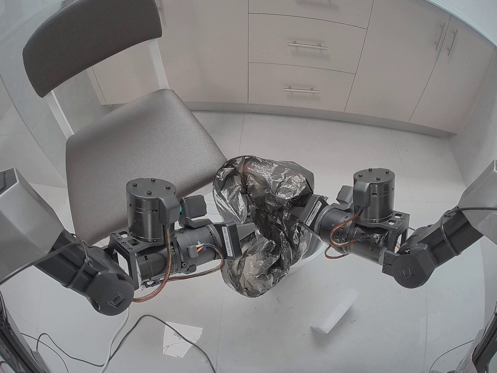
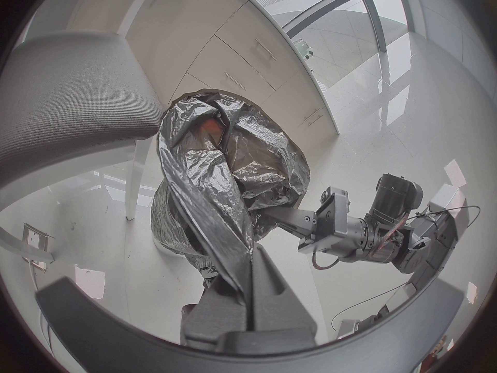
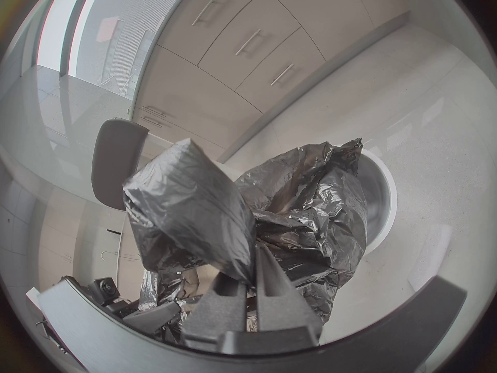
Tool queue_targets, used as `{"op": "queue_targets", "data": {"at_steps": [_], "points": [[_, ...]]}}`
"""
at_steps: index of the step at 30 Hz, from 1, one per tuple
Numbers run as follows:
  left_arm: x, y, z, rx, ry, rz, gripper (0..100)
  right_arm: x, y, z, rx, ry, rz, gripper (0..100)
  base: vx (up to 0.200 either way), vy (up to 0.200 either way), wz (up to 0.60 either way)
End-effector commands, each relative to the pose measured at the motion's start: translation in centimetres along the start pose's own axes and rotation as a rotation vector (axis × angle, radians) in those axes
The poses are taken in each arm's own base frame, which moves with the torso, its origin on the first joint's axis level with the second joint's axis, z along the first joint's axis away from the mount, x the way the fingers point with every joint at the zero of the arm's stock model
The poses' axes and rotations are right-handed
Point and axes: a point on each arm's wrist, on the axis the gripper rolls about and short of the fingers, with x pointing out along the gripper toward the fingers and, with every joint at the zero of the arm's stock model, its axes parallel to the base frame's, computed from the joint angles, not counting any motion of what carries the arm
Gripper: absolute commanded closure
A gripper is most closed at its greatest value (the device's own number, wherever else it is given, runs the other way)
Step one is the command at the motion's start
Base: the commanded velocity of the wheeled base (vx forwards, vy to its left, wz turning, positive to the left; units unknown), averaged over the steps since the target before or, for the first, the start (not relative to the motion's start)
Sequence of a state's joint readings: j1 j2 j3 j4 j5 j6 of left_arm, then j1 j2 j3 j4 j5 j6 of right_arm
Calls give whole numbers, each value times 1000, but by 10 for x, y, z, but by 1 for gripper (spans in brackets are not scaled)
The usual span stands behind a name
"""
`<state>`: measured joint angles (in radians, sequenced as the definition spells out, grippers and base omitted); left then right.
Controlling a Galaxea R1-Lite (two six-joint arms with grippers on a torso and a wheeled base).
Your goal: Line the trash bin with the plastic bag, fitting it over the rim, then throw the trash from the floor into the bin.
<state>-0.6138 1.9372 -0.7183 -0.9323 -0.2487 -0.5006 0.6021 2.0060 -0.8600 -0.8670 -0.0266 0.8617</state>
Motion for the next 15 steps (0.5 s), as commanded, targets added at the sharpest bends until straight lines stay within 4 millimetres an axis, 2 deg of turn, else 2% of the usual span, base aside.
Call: {"op": "queue_targets", "data": {"at_steps": [1,8,15], "points": [[0,2,1,-2,-2,6,100,3,0,-11,-1,33,0,100,0,0,0],[-3,4,-1,-3,1,15,100,7,3,-24,-4,78,14,100,0,0,0],[-6,11,0,-9,-1,37,100,8,3,-28,74,104,21,100,0,0,0]]}}
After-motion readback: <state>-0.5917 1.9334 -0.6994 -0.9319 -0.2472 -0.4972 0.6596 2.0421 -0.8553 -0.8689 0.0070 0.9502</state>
